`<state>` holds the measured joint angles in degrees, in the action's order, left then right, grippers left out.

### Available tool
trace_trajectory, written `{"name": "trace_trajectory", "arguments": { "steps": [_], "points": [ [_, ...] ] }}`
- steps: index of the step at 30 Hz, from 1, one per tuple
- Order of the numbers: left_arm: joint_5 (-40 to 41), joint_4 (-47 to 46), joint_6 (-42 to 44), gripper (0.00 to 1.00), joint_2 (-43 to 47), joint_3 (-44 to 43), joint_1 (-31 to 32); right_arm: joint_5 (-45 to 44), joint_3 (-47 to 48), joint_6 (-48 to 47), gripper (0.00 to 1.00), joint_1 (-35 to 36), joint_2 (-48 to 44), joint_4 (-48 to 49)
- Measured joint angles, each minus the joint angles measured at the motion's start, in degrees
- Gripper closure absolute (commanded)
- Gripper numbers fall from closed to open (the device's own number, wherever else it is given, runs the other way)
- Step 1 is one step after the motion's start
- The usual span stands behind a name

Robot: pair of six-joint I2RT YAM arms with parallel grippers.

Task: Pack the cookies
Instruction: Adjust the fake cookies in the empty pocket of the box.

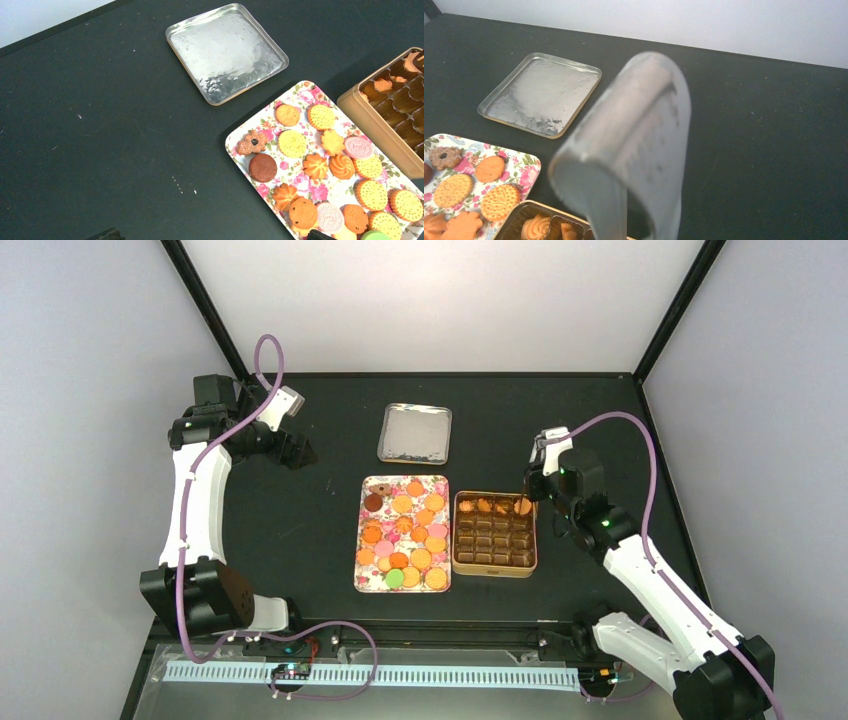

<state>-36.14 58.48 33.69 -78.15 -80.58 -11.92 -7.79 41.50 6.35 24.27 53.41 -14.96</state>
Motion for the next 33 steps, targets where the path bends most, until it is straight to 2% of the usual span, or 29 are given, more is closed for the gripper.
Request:
{"name": "trace_trajectory", "arguments": {
  "steps": [11, 33],
  "points": [
    [0.0, 0.0, 0.0, 0.02, 0.0, 0.0, 0.0, 2.0, 0.0, 0.0, 0.75, 0.0, 0.2, 2.2],
    [-0.1, 0.0, 0.0, 0.02, 0.0, 0.0, 0.0, 0.3, -0.9, 0.0, 0.74, -0.2, 0.0, 3.5]
  ]
}}
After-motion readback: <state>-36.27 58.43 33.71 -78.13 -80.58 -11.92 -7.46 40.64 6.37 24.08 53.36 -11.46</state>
